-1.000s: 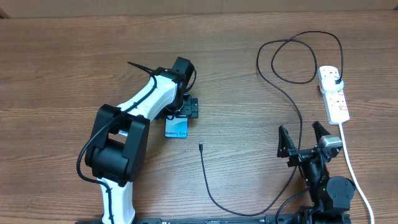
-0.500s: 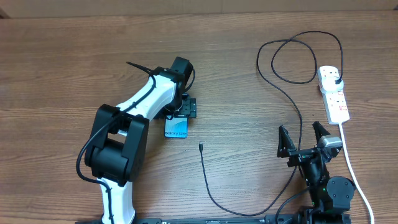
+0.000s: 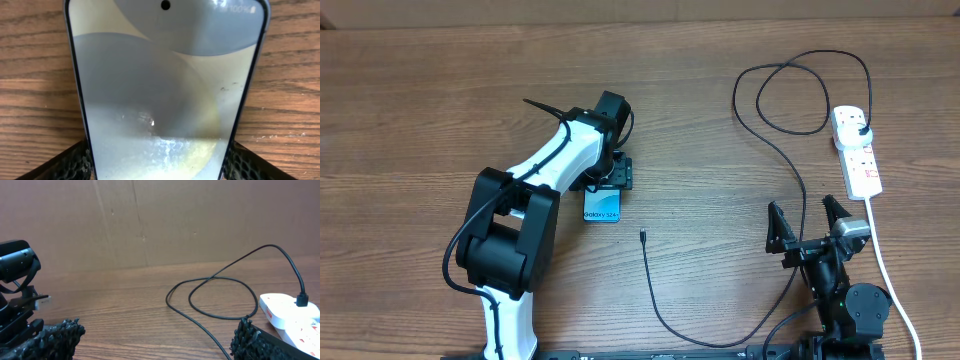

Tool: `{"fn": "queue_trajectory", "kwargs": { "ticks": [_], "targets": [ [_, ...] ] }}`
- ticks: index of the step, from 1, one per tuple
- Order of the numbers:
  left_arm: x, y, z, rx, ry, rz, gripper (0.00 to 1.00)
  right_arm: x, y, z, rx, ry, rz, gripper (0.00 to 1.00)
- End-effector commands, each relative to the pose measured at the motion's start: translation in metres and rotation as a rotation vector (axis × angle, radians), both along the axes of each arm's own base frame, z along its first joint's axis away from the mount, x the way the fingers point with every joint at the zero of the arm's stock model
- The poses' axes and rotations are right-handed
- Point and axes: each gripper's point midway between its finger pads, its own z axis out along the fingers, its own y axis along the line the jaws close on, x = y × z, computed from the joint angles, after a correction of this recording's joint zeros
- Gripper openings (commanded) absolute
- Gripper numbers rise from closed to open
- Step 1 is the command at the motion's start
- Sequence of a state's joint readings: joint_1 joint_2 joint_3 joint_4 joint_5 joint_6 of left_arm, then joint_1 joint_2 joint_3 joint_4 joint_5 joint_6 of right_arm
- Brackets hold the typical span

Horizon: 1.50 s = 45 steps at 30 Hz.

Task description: Plug charger to phone and switch on socket

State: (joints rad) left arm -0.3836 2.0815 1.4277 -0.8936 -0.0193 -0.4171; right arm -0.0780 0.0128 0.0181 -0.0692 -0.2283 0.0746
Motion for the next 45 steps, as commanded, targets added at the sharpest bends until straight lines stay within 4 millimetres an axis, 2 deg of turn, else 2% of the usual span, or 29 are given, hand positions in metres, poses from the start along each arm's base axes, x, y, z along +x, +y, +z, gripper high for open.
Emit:
{"fn": "queue_trajectory", "kwargs": {
  "ticks": [1,6,12,18,23,27,29,32,37,39,42,45],
  "targets": [
    [-0.028,0.006,-0.037,0.003,0.130,0.008,0.66,0.000,0.000,-0.002,-0.001,-0.003,-0.002,1.00],
    [-0.027,0.007,-0.036,0.001,0.129,0.011,0.67,0.000,0.000,-0.002,-0.001,-0.003,-0.002,1.00],
    [-0.023,0.009,-0.025,-0.009,0.121,0.011,0.68,0.000,0.000,-0.002,-0.001,-0.003,-0.002,1.00],
    [-0.018,-0.010,-0.011,-0.170,0.136,-0.025,0.70,0.000,0.001,-0.002,0.008,-0.003,0.004,1.00],
    [-0.019,-0.020,-0.004,-0.307,0.165,-0.048,0.70,-0.004,0.017,0.000,0.107,0.012,0.099,1.00],
    [-0.022,-0.030,0.005,-0.448,0.188,-0.091,0.70,-0.010,0.034,0.007,0.102,-0.011,0.207,1.00],
    [-0.021,-0.033,0.010,-0.509,0.190,-0.101,0.69,-0.016,0.047,0.021,0.090,-0.054,0.288,1.00],
    [-0.019,-0.034,0.014,-0.551,0.188,-0.099,0.69,-0.024,0.051,0.047,0.110,-0.078,0.316,1.00],
    [-0.017,-0.034,0.015,-0.567,0.184,-0.093,0.69,-0.034,0.056,0.107,0.182,-0.040,0.346,1.00],
    [-0.017,-0.034,0.015,-0.567,0.184,-0.093,0.70,-0.034,0.060,0.132,0.193,0.018,0.368,1.00],
    [-0.017,-0.034,0.015,-0.568,0.184,-0.093,0.70,-0.030,0.069,0.159,0.229,0.169,0.426,1.00],
    [-0.017,-0.034,0.015,-0.567,0.184,-0.093,0.70,-0.022,0.077,0.175,0.287,0.351,0.472,1.00]
  ]
}}
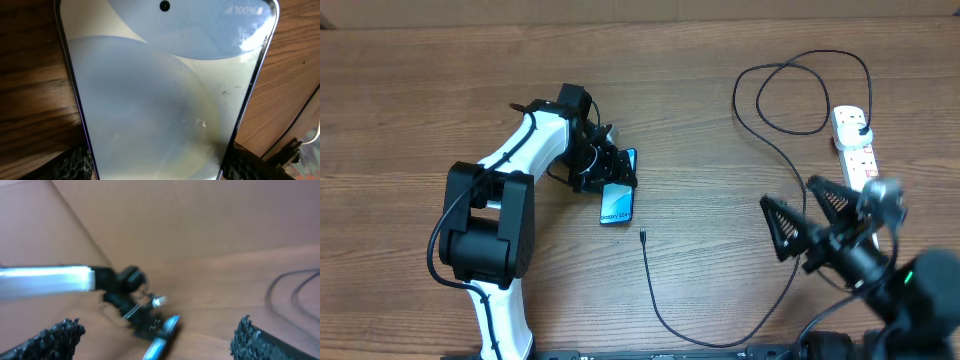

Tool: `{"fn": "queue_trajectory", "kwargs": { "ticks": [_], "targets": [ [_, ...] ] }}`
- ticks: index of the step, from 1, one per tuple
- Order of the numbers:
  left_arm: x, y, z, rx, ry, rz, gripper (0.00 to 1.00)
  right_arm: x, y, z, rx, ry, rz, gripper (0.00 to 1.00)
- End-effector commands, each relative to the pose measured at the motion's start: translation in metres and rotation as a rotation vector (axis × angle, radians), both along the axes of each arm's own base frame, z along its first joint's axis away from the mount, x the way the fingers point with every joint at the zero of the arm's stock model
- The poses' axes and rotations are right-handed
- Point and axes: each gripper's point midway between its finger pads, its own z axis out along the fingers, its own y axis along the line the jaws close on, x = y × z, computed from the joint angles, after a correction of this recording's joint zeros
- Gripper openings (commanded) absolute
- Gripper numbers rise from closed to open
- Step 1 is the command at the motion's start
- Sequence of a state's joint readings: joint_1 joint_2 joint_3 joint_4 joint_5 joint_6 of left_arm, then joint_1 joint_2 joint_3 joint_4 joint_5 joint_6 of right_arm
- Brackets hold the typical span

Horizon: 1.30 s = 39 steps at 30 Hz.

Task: Plug charger to phone and switch on socket
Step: 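Reach the right gripper toward the phone held by the left gripper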

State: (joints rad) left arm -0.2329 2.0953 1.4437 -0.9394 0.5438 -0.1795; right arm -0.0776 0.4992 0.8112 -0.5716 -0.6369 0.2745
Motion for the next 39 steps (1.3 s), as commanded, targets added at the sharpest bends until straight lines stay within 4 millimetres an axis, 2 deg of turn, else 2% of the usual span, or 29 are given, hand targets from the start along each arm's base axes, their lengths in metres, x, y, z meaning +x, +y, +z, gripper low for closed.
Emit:
{"fn": "queue_trajectory", "kwargs": {
  "ticks": [1,5,8,10,15,21,31,39],
  "targets": [
    [-0.007,-0.002,-0.009,-0.028,0.032,-0.013,0.70,0.008,0.015,0.024,0.051,0.141,0.117,1.00],
    [-0.007,-0.002,-0.009,-0.028,0.032,-0.013,0.70,0.019,0.037,0.036,0.140,0.275,0.306,1.00],
    [-0.007,-0.002,-0.009,-0.028,0.032,-0.013,0.70,0.029,0.047,0.027,0.210,0.360,0.423,1.00],
    [-0.006,-0.002,-0.009,-0.028,0.031,-0.013,0.70,0.043,0.045,0.008,0.233,0.448,0.407,1.00],
    [-0.006,-0.002,-0.009,-0.028,0.028,-0.013,0.71,0.063,0.046,-0.036,0.274,0.658,0.381,0.92],
    [-0.006,-0.002,-0.009,-0.029,0.028,-0.013,0.71,0.080,0.060,-0.090,0.165,0.786,0.324,0.92],
    [-0.006,-0.002,-0.009,-0.028,0.028,-0.013,0.71,0.086,0.125,-0.176,0.059,0.975,0.424,0.95],
    [-0.006,-0.002,-0.009,-0.028,0.028,-0.013,0.71,0.075,0.178,-0.245,0.011,1.129,0.501,0.94]
  ]
}}
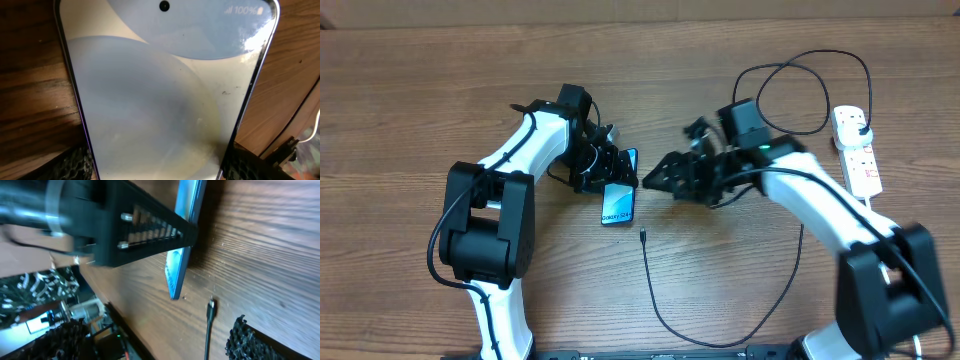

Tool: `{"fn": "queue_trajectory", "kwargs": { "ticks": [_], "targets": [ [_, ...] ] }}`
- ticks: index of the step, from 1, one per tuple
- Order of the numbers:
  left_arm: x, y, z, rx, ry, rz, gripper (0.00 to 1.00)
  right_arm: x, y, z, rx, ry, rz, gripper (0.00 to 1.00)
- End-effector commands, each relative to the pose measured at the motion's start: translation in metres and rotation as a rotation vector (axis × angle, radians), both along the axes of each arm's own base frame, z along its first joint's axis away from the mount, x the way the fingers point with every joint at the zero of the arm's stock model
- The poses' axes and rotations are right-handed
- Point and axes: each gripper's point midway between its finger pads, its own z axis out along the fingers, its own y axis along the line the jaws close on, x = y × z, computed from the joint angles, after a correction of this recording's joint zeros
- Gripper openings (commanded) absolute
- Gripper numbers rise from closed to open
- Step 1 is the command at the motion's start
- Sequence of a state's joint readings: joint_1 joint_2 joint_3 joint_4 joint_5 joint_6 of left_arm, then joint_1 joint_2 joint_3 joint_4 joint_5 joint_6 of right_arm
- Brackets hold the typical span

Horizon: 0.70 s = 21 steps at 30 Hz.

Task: Plug charger to phone and switch on socket
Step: 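Reach the right gripper toward the phone held by the left gripper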

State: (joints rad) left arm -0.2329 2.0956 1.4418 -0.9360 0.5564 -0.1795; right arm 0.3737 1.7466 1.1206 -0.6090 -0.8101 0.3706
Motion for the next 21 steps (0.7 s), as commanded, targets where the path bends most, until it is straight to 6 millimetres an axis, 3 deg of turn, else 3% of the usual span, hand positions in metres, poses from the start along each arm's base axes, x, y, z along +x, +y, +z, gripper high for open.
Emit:
{"fn": "queue_trajectory", "kwargs": {
  "ticks": [1,6,12,21],
  "targets": [
    [-0.006,0.000,-0.009,-0.016,0.027,-0.014,0.72,-0.011,0.020,-0.026,-0.020,0.068,0.025,0.94],
    [-0.006,0.000,-0.009,-0.016,0.027,-0.014,0.72,-0.013,0.042,-0.053,-0.050,0.079,0.034,0.93],
    [-0.007,0.000,-0.009,-0.015,0.034,-0.014,0.73,0.000,0.055,-0.078,-0.144,0.040,-0.053,0.92],
    [-0.010,-0.011,-0.001,-0.096,0.043,-0.028,0.73,0.015,0.075,-0.074,-0.129,-0.062,-0.096,0.86]
  ]
}}
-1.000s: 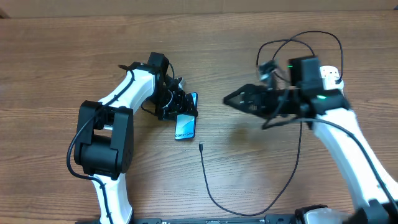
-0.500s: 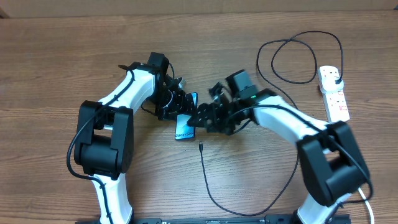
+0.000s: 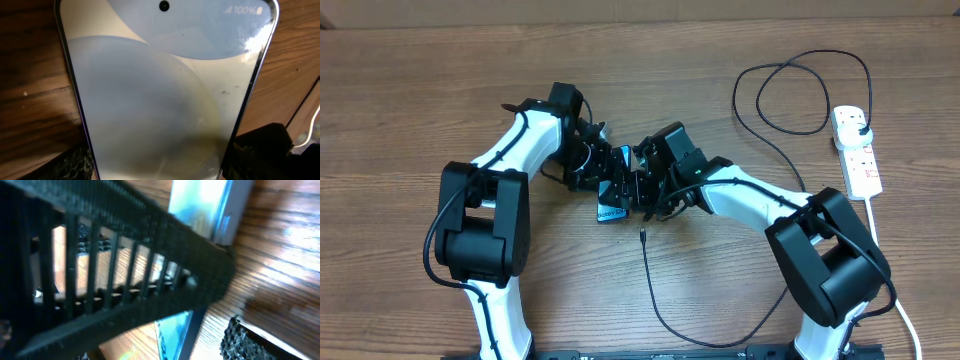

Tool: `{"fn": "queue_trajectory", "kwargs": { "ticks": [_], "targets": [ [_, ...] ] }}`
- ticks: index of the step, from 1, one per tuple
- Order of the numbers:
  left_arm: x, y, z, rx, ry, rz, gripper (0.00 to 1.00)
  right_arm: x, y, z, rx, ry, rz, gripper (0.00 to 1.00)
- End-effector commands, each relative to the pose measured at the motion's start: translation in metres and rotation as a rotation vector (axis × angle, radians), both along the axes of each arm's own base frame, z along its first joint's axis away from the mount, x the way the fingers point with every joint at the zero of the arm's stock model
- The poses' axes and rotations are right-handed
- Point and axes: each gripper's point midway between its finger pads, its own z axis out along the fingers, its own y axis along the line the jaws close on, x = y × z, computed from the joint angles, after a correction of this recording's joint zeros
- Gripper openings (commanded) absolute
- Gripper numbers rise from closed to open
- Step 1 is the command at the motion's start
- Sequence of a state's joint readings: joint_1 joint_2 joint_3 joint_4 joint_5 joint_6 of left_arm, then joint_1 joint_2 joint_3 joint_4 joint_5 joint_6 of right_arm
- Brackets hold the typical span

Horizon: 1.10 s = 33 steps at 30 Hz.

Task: Plug charger to phone and switch on socket
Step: 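Reach the right gripper toward the phone held by the left gripper, then grasp the phone's side with the right gripper and lift it upright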

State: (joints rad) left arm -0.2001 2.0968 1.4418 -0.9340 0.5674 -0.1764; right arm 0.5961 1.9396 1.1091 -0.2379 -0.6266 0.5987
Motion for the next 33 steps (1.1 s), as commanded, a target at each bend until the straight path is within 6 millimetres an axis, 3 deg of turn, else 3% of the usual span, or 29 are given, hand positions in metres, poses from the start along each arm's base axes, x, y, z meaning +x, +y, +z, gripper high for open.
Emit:
{"fn": "queue_trajectory", "kwargs": {
  "ticks": [1,8,19,23,29,33],
  "targets": [
    [-0.016,-0.021,-0.001,-0.088,0.041,-0.059,0.73,0.014,-0.003,-0.013,-0.069,-0.013,-0.105,0.82],
    [-0.016,-0.022,0.000,-0.099,0.042,-0.062,0.74,0.020,-0.001,-0.013,-0.077,-0.044,-0.125,0.70],
    [-0.023,-0.041,0.019,-0.264,0.052,-0.100,0.75,0.020,0.000,-0.012,-0.075,-0.048,-0.123,0.66],
    [-0.025,-0.041,0.019,-0.263,0.056,-0.109,0.74,0.020,0.000,-0.012,-0.075,-0.048,-0.123,0.53],
    [-0.025,-0.041,0.019,-0.263,0.056,-0.108,0.77,0.020,0.000,-0.012,-0.077,-0.053,-0.122,0.47],
    [-0.026,-0.041,0.019,-0.263,0.056,-0.109,0.78,0.023,-0.002,-0.014,-0.091,-0.063,-0.134,0.37]
  ]
}}
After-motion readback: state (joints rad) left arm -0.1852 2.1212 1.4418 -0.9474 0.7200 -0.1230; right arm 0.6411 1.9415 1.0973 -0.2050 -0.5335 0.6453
